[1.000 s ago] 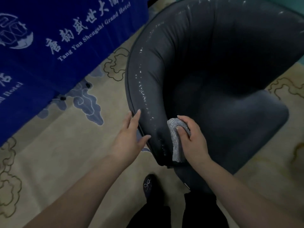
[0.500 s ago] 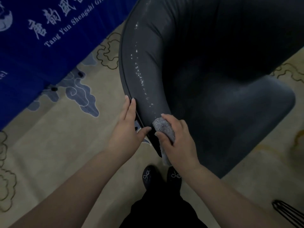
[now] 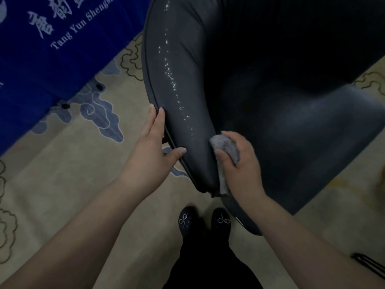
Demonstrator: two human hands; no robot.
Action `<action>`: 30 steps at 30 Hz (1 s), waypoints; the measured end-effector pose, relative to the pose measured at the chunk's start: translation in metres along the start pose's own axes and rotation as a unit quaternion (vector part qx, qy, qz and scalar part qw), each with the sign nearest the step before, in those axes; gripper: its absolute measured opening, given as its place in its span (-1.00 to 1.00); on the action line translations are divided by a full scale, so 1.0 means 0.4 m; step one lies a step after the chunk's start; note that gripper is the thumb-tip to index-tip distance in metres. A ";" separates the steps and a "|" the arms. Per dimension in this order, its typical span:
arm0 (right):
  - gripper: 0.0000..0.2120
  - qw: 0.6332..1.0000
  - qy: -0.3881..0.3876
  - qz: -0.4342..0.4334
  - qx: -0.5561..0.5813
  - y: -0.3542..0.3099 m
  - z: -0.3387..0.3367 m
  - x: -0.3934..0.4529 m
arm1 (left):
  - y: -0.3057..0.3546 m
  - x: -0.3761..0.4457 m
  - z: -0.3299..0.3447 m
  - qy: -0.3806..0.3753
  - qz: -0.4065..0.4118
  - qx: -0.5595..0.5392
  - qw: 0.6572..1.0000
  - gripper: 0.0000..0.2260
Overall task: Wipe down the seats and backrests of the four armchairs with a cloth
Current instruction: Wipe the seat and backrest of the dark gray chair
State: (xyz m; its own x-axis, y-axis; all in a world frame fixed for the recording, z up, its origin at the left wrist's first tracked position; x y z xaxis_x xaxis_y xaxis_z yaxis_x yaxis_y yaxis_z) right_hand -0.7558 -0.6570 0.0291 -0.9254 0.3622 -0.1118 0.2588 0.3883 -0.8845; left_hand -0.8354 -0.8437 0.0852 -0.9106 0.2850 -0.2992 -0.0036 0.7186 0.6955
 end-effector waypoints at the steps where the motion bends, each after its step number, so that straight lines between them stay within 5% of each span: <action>1: -0.66 0.999 0.016 0.036 0.013 0.017 -0.011 0.007 | -0.001 0.000 0.000 -0.002 -0.003 -0.003 1.000 -0.16; 7: -0.65 0.996 -0.029 -0.075 0.039 -0.035 0.019 0.012 | -0.004 -0.001 0.001 0.016 -0.002 -0.011 1.000 -0.17; 12: -0.68 0.998 0.010 0.018 0.057 -0.011 -0.002 0.063 | -0.002 0.009 0.000 0.027 -0.014 -0.036 0.999 -0.18; 18: -0.55 0.996 -0.029 -0.073 0.047 -0.087 0.045 0.071 | 0.004 0.024 -0.012 0.025 -0.006 -0.023 0.999 -0.10; 26: -0.73 0.997 0.019 -0.034 0.073 -0.087 0.020 0.110 | 0.004 0.035 -0.023 0.010 -0.013 -0.046 0.999 -0.03; 30: -0.70 0.994 -0.033 -0.066 0.081 -0.112 0.050 0.103 | 0.002 0.036 -0.030 0.004 -0.009 -0.070 0.997 -0.02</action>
State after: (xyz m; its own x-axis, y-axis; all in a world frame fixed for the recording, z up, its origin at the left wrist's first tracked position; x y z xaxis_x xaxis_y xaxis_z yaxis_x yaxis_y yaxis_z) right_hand -0.8110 -0.6766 0.0551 -0.9658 0.2591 -0.0141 0.0904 0.2850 -0.9543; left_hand -0.8536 -0.8468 0.0893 -0.9132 0.2673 -0.3076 -0.0771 0.6278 0.7746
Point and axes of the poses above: each hand's wrist, its own x-axis towards the middle knuckle, its own z-axis out of the palm, y = z × x, the point moved 2 cm from there along x, towards the middle knuckle, and after that the axes turned 3 degrees about -x, right-handed, at the moved point
